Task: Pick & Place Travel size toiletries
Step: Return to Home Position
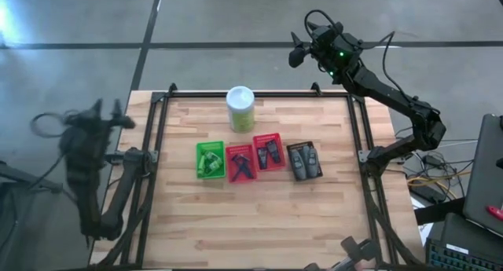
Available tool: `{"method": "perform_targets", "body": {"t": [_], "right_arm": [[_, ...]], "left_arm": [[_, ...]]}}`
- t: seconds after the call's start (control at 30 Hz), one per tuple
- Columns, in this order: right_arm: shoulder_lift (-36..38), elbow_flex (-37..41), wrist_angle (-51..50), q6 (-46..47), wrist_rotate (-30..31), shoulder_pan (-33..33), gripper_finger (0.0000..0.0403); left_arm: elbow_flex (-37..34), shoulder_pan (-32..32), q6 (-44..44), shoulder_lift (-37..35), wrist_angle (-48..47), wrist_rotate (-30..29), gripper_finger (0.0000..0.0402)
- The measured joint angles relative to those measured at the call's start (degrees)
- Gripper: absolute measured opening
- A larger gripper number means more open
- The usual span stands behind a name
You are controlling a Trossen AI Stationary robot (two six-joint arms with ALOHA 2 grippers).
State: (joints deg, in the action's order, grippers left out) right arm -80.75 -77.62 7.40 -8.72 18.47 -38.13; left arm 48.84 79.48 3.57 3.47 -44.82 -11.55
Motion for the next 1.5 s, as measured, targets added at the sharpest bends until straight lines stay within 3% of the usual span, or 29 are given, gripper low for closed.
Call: {"method": "perform_targets", "body": {"t": [0.17,0.3,0.43,0.5,0.6,0.73,0.87,1.13,1.3,1.5], "right_arm": [[0.0,0.02,-0.26,0.0,-0.01,0.0,0.028],[0.07,0.02,-0.55,0.2,0.01,0.0,0.0272],[0.36,0.07,-1.53,1.34,1.65,0.01,0.0264],[0.44,0.07,-1.78,1.78,3.7,0.02,0.0261],[0.44,0.07,-1.97,1.0,7.02,0.02,0.0256],[0.45,0.07,-2.05,1.25,9.0,0.03,0.0252],[0.5,0.07,-2.05,1.89,9.0,0.11,0.0249],[0.13,0.07,-2.65,1.68,8.72,0.11,0.0264],[0.13,0.07,-2.73,1.68,8.71,0.13,0.0283],[0.11,0.07,-3.46,0.94,8.68,0.11,0.0307]], "left_arm": [[-12.56,0.03,-4.5,-1.16,13.34,-0.34,0.0259],[-20.36,0.03,-5.7,-1.35,25.94,-10.89,0.0259],[-25.77,0.03,-5.92,-1.71,28.83,-20.33,0.0259],[-28.21,0.03,-6.23,-2.18,32.2,-18.49,0.0259],[-34.1,-0.07,-5.02,-2.53,40.85,-11.07,0.0259],[-41.51,-0.04,-5.58,-2.56,48.19,-11.2,0.0259],[-47.69,-0.06,-7.57,-2.52,48.31,-10.98,0.0259],[-46.59,0.11,-8.3,-0.45,46.89,-7.55,0.0259],[-48.05,6.58,-8.4,-3.25,47.77,-4.9,0.0259],[-48.3,3.45,-8.13,-3.37,48.56,-11.18,0.0259]]}}
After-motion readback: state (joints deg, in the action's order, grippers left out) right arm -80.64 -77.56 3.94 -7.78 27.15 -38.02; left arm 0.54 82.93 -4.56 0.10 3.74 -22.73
